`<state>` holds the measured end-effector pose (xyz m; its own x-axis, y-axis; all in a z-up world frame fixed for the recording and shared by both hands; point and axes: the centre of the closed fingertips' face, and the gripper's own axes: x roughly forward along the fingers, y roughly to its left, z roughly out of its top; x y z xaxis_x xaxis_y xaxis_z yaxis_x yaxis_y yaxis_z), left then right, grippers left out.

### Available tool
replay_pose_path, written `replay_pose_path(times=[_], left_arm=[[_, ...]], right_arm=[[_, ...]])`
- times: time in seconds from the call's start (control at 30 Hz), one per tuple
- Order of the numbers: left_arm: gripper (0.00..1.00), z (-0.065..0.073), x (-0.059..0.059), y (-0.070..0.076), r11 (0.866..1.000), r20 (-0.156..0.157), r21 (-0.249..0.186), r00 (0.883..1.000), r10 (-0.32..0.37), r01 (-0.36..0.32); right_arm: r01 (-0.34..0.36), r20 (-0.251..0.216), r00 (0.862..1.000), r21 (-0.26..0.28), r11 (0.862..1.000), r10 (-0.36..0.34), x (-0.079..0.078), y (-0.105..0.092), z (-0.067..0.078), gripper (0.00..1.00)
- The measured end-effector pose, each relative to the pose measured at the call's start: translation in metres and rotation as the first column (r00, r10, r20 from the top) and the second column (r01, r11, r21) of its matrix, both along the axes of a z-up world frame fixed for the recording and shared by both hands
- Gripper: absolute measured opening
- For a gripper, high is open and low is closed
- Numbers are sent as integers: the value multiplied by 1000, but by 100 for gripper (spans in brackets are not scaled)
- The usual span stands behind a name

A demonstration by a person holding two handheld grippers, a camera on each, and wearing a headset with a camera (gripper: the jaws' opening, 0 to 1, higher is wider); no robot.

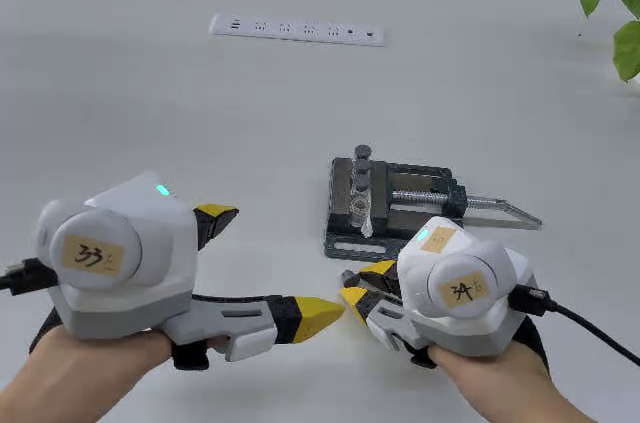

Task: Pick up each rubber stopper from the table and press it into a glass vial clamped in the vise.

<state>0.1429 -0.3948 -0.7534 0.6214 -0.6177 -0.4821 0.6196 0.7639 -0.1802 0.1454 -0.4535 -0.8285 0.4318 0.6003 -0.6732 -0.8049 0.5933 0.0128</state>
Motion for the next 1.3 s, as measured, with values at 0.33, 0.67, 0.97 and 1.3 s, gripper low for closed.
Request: replay_pose_path(times=[0.33,0.67,0.97,1.3], left_arm=[[90,-4,-1,1,1000,-4,11,1000,-8,8],[89,-8,-2,-5,999,2,34,999,-37,37],[75,-10,-2,-20,954,142,242,967,-214,175],[56,4,-5,-45,908,251,313,898,-361,277]], right_arm=[[-28,6,1000,-4,1000,28,2,-3,3,6],[-35,-9,999,40,999,35,6,-13,26,5],[-99,-110,988,70,993,107,-10,-22,48,5],[-199,-173,963,55,979,205,-21,-28,77,5]])
